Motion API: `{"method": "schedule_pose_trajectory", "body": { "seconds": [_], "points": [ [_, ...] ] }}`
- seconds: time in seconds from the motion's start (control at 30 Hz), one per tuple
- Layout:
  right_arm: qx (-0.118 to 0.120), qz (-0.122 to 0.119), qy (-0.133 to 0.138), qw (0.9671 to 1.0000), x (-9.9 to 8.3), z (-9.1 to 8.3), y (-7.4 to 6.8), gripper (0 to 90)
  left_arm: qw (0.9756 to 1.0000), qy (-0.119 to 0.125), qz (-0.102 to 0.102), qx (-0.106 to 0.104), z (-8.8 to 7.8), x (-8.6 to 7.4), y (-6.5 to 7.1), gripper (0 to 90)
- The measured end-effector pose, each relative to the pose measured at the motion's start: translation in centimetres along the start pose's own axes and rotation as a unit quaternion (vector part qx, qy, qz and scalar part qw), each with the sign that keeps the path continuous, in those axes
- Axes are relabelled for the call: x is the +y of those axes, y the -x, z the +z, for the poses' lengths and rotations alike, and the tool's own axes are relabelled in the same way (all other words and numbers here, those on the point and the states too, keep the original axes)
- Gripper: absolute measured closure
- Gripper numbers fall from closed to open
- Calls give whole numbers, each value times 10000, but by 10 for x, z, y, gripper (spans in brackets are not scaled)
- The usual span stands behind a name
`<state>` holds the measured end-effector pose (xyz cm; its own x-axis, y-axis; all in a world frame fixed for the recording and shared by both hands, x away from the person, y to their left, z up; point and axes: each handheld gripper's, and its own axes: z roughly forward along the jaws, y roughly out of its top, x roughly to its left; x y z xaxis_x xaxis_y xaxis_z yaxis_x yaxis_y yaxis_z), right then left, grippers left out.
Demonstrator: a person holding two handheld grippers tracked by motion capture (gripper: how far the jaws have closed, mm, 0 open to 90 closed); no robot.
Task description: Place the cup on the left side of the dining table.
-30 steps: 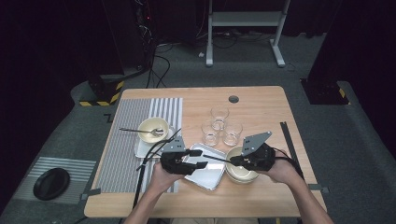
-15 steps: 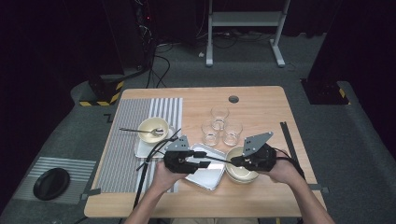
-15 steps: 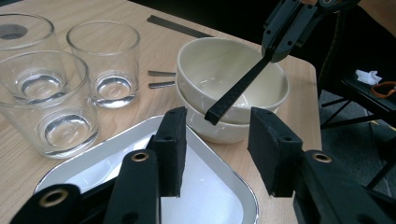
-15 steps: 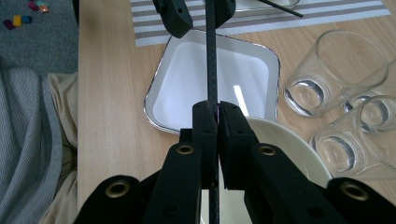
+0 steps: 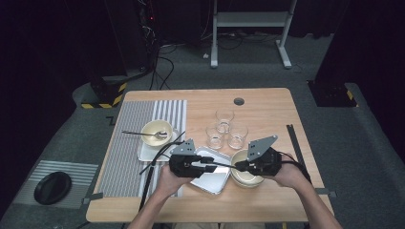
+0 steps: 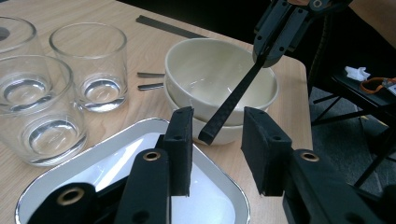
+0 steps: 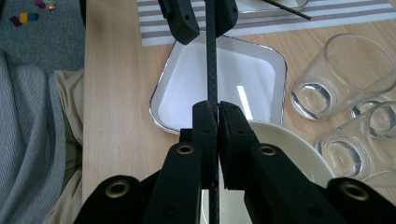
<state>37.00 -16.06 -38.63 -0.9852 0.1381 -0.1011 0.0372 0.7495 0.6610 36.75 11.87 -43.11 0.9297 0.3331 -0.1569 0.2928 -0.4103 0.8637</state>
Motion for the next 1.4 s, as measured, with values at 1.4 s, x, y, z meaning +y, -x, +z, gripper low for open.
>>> {"method": "schedule_pose_trajectory", "body": {
  "seconds": [1.4],
  "points": [
    [120,-82,-108,9998,4,2,0,858,9996,41,82,-277,-4,7,4,753]
  ]
}}
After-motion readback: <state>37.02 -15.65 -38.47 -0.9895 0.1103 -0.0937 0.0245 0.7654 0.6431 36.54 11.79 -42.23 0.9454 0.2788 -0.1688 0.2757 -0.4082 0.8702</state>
